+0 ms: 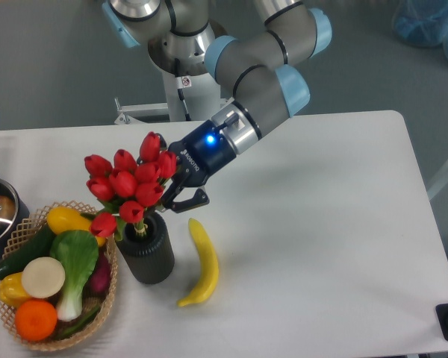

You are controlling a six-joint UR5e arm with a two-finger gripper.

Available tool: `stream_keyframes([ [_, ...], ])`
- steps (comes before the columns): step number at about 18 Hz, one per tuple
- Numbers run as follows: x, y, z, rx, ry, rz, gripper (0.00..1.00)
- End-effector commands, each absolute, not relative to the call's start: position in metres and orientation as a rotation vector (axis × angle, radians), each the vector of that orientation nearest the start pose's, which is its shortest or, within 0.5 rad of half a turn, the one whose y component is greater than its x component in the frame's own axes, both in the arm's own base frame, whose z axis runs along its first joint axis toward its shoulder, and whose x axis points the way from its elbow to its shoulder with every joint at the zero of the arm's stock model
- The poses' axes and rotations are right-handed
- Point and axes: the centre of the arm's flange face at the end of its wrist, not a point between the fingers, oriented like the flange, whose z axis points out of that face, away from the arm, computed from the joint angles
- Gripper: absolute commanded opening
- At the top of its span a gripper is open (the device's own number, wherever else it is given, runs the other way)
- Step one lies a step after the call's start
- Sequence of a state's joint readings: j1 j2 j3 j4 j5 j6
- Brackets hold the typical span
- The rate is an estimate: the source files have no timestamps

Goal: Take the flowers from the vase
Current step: 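Lift the gripped tulips up and out of the black vase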

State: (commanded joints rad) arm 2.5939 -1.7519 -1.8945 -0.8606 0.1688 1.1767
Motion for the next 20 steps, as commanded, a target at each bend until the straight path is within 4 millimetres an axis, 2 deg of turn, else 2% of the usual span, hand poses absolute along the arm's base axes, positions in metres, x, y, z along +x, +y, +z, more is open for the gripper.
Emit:
stream_keyframes([
  [6,-0.334,0.458,0.416,-1.695,0.237,-0.527,0.49],
  [16,-0.323,0.449,0.448,-1.632,0.192,-0.591,0.49],
  [20,-0.321,0.446,0.453,-1.610,0.181,-0.610,0.49],
])
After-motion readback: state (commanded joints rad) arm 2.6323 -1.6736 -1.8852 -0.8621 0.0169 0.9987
